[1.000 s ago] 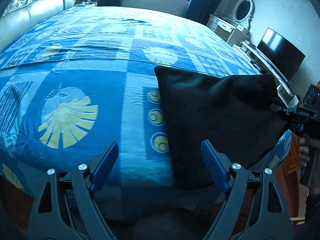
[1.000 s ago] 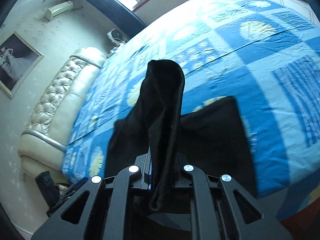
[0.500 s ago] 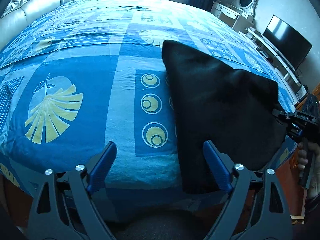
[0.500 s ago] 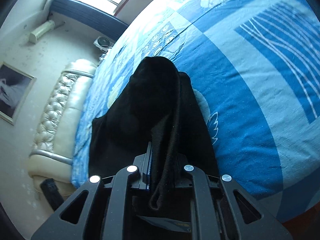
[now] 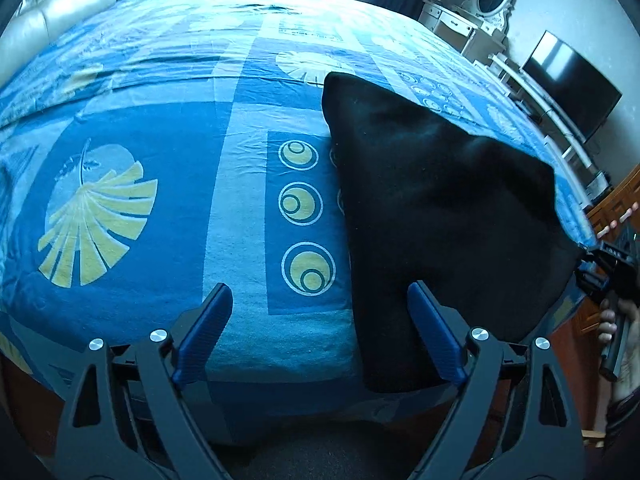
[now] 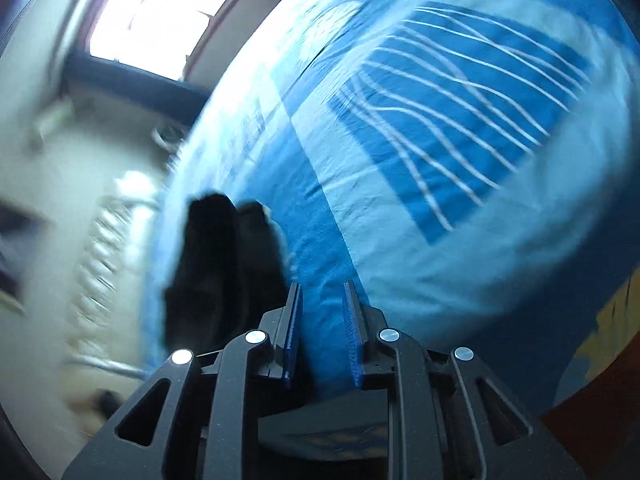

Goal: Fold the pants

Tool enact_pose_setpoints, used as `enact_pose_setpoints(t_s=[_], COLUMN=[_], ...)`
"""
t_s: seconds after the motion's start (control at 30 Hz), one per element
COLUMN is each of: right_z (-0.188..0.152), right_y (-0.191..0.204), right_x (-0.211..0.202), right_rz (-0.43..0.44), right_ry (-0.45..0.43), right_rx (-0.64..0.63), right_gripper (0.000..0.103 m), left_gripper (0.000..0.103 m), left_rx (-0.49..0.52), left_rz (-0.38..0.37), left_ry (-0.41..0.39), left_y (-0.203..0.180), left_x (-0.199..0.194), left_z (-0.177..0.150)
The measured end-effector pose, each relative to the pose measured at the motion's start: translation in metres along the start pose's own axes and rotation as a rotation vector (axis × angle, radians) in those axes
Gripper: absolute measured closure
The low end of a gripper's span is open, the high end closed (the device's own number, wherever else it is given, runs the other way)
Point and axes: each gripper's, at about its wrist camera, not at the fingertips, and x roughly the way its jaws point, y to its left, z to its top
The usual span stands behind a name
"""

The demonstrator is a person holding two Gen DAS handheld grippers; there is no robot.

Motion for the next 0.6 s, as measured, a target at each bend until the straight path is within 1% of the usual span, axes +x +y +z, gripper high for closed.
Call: enact_pose_setpoints(t_s=[0.03,0.07,0.1,0.13,0.2,0.27,0.33,0.47,0.57,0.6], right_z=[0.000,-0.001,-0.001,-0.001,-0.004,-0.008,-0.015,-0.027,-0.035,-0.036], right_y=[0.001,0.005,0.009,0.011,0.016,0.019,0.022,0.030,0.032,0.027], right_x=[-0.010,-0.021,-0.028,-0.033,-0.036,-0.031,-0.020,0.017,0.034,0.033], right_rz=[0.022,0.039,0.058,0.078,0.127,0.138,0.139,0.112,0.102,0.094], right_ry=[-0.023,-0.046,-0.058,-0.061,-0.045,-0.020,0.006,0.096,0.133,0.136], right_rx=[0.008,0.006,0.003,0.003,0.009,0.008,-0.002,-0.011,-0.019,-0.022], right_gripper=[0.057,0.051,0.042,0.036,0.032,0.031,0.031,0.031,0.031,0.030], left_gripper=[0.014,0.014,0.014,0.014,0.014,0.014,0.014,0.014,0.014,0.014], left_rx=[-0.016,-0.037,-0.055,-0.070,-0.106,-0.145,-0.179,-0.218,-0.237,-0.242], left_rz=[-0.017,-0.039,-0.059,-0.077,-0.126,-0.187,-0.234,-0.293,-0.333,-0.340], left_ry=[-0.003,-0.011,-0.015,-0.016,-0.009,0.014,0.045,0.094,0.129,0.133], left_y=[0.005,0.011,0.017,0.022,0.032,0.040,0.044,0.039,0.031,0.029], left_x=[-0.004,-0.010,-0.014,-0.017,-0.021,-0.021,-0.015,0.000,0.012,0.015], left_z=[0.001,0.001,0.001,0.001,0.001,-0.002,-0.005,-0.011,-0.013,-0.013])
